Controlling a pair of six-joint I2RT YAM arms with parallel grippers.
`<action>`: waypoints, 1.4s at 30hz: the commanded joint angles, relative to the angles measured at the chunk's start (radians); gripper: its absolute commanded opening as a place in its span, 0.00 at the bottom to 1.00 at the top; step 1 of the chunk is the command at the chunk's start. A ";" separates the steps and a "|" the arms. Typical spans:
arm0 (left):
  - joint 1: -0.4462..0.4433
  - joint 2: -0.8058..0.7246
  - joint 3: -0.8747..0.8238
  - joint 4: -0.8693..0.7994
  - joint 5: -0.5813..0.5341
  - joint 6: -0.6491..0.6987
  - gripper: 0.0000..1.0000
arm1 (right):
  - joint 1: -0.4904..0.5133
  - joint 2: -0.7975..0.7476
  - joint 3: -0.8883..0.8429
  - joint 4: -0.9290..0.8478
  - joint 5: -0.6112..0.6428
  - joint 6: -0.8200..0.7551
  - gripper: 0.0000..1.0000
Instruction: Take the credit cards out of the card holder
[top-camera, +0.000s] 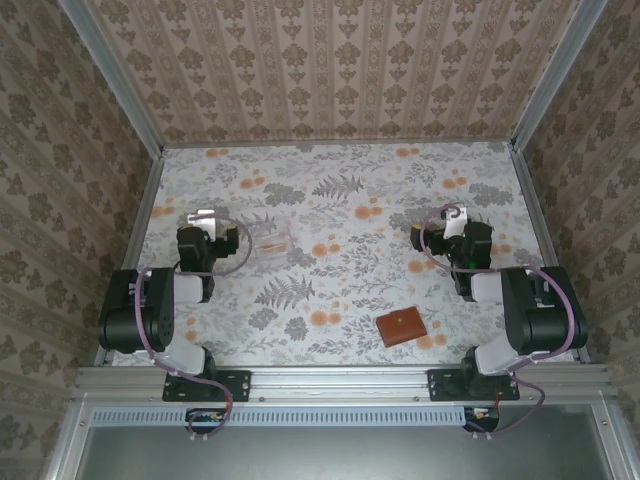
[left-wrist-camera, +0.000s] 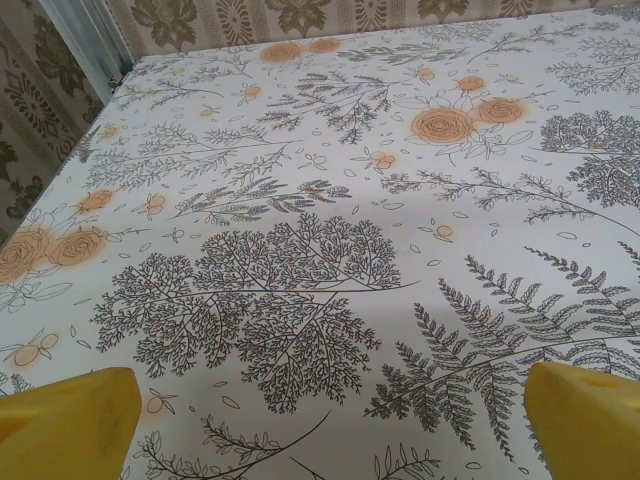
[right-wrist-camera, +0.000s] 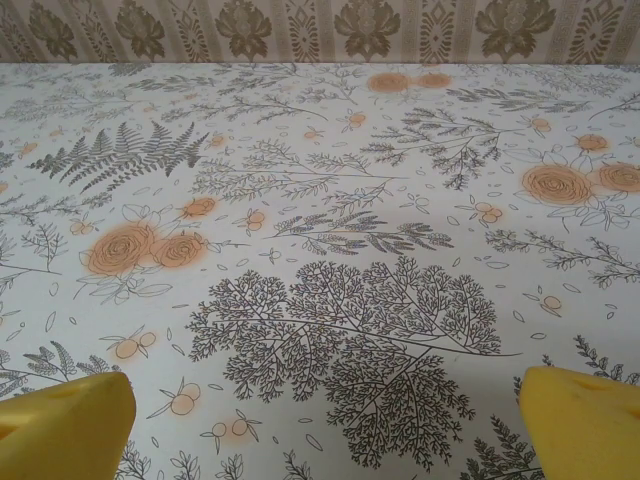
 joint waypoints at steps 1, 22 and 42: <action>0.006 -0.003 0.015 0.006 0.015 0.006 1.00 | -0.008 0.004 -0.005 0.033 -0.019 -0.007 1.00; 0.011 -0.005 0.015 0.007 0.026 0.004 1.00 | -0.006 0.002 -0.008 0.037 -0.014 -0.006 1.00; -0.196 -0.236 0.225 -0.565 -0.261 0.028 1.00 | 0.049 -0.190 0.228 -0.577 0.205 0.082 1.00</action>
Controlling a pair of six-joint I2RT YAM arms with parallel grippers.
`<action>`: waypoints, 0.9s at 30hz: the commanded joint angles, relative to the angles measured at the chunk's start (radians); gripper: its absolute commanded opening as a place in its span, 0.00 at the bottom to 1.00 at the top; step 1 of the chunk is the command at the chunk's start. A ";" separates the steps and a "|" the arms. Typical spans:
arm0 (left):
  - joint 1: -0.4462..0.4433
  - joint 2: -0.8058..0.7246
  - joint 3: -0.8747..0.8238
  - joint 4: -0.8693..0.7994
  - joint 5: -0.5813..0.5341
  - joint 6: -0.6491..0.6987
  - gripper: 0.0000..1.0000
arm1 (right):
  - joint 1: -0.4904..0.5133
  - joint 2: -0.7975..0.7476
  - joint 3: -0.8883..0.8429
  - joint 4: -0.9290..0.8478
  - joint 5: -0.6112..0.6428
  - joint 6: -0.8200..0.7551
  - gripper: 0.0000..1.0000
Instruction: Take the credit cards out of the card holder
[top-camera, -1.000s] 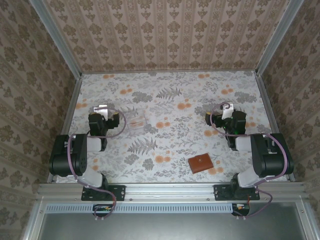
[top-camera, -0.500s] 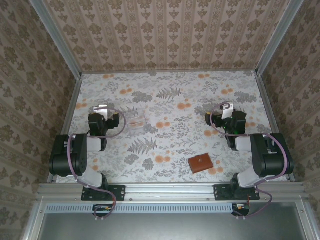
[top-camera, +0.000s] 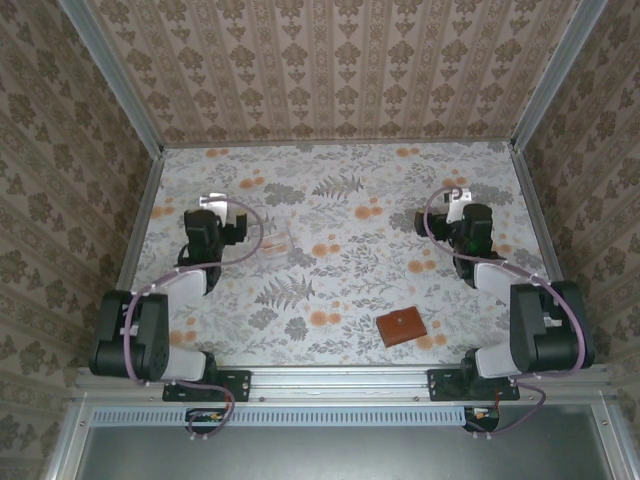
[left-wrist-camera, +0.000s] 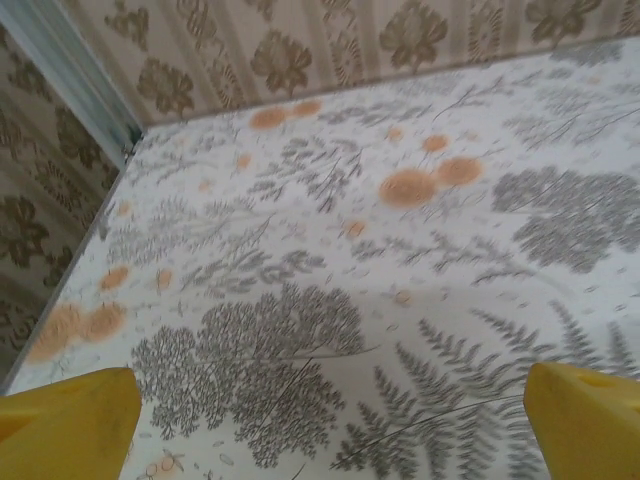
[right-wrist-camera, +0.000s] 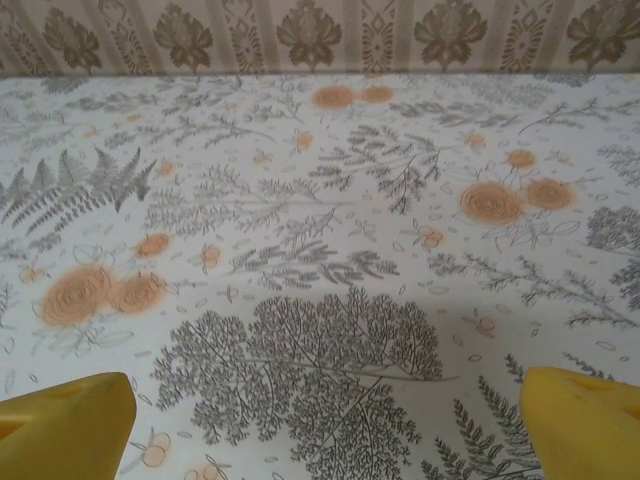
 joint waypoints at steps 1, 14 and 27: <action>-0.052 -0.062 0.090 -0.298 -0.096 -0.042 1.00 | 0.018 -0.078 0.075 -0.268 0.051 0.065 1.00; -0.075 -0.001 0.366 -0.967 0.090 -0.565 0.86 | 0.047 -0.171 0.201 -0.685 0.010 0.185 0.85; -0.038 0.152 0.474 -1.008 0.246 -0.604 0.49 | 0.047 -0.202 0.194 -0.693 0.022 0.173 0.85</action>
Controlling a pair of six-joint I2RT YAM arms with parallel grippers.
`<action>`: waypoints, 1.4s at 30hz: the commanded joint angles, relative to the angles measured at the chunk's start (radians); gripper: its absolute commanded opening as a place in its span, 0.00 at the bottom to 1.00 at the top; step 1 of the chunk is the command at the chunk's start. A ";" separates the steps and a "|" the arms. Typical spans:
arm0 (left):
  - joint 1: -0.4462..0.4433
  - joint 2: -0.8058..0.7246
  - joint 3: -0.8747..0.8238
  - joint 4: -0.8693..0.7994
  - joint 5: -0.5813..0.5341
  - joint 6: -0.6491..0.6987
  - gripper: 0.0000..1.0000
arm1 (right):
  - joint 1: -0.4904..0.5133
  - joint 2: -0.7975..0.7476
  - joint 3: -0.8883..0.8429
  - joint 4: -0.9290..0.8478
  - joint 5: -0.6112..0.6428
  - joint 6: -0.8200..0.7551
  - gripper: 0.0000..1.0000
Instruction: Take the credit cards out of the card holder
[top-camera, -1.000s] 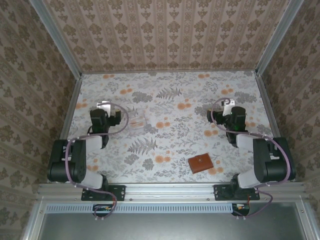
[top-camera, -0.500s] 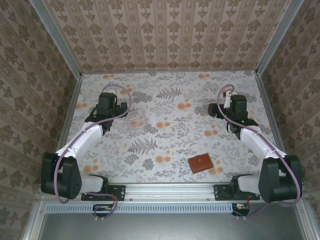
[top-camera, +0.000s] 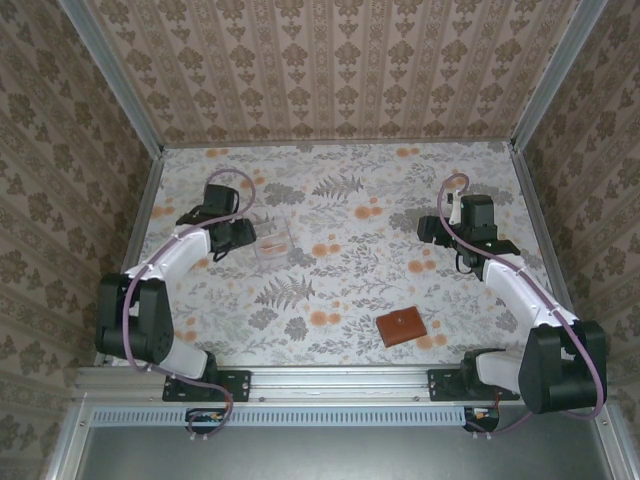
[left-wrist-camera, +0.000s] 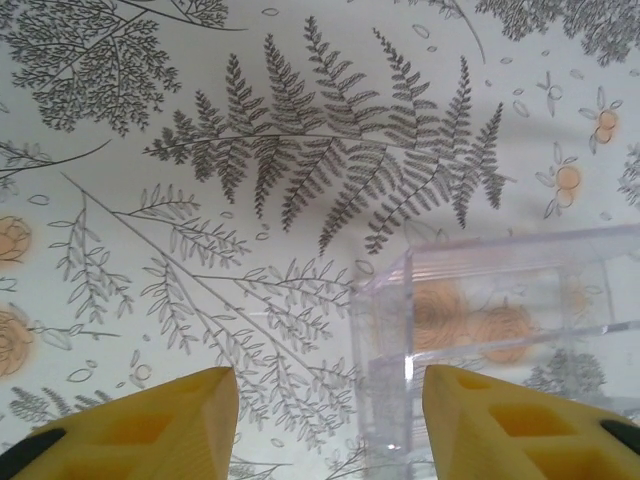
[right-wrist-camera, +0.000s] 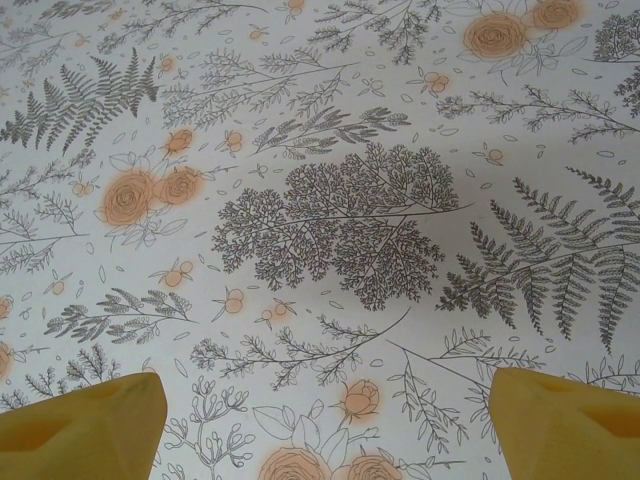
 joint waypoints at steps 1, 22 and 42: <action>0.012 0.030 0.054 -0.037 0.049 -0.012 0.47 | 0.006 -0.021 0.019 -0.029 -0.002 0.007 0.85; 0.019 0.217 0.167 -0.051 0.120 0.028 0.21 | 0.006 -0.026 0.029 -0.047 0.018 -0.010 0.86; -0.162 0.268 0.328 -0.167 0.046 0.026 0.04 | 0.007 -0.051 0.020 -0.049 0.024 -0.007 0.86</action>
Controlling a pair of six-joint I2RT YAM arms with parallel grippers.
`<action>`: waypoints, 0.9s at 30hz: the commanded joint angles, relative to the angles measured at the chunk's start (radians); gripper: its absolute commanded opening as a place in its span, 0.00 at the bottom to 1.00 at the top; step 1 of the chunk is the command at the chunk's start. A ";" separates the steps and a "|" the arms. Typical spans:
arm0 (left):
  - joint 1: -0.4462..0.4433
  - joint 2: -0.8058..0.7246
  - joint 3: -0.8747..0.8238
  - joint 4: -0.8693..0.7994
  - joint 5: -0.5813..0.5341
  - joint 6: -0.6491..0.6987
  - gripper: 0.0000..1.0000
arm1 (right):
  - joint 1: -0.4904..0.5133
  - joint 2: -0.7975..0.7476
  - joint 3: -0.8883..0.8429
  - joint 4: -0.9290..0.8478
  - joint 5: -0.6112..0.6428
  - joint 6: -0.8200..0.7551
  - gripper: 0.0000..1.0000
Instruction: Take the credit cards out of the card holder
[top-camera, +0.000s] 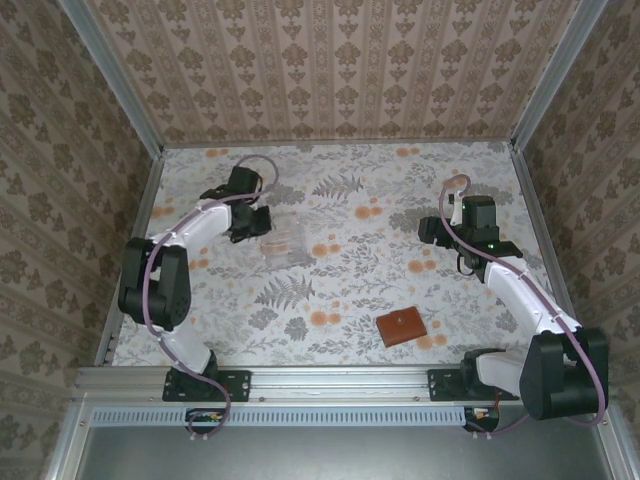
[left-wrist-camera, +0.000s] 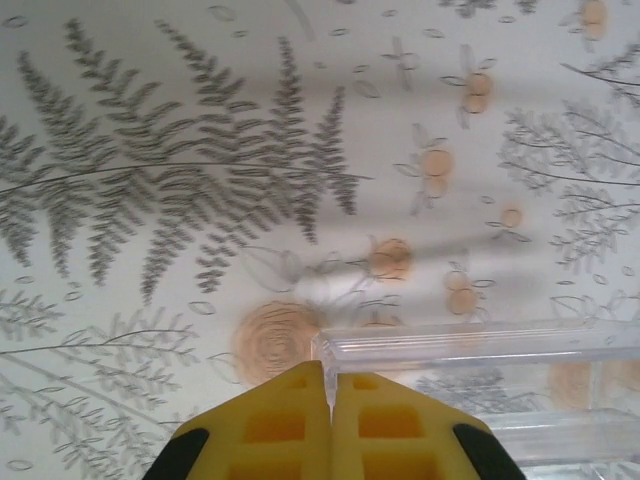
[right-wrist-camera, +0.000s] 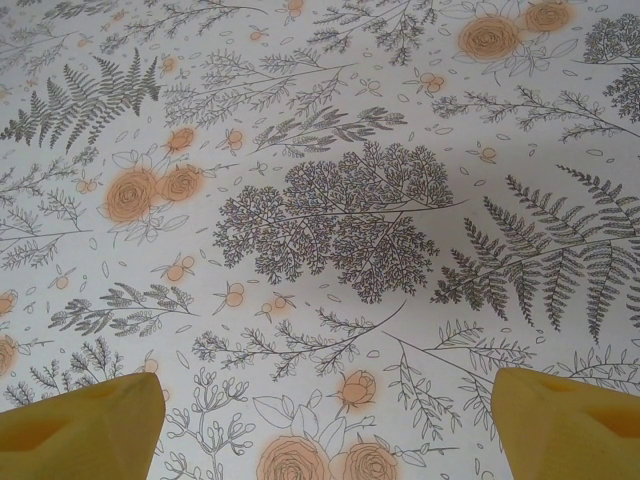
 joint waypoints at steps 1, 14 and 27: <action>-0.055 0.037 0.072 -0.050 -0.022 -0.017 0.04 | 0.005 -0.020 0.019 -0.020 0.020 -0.002 0.86; -0.277 0.252 0.326 -0.123 -0.092 -0.143 0.04 | 0.005 -0.009 0.016 -0.012 0.018 0.000 0.86; -0.314 0.346 0.440 -0.184 -0.167 -0.187 0.04 | 0.005 0.002 0.021 -0.006 0.010 0.003 0.86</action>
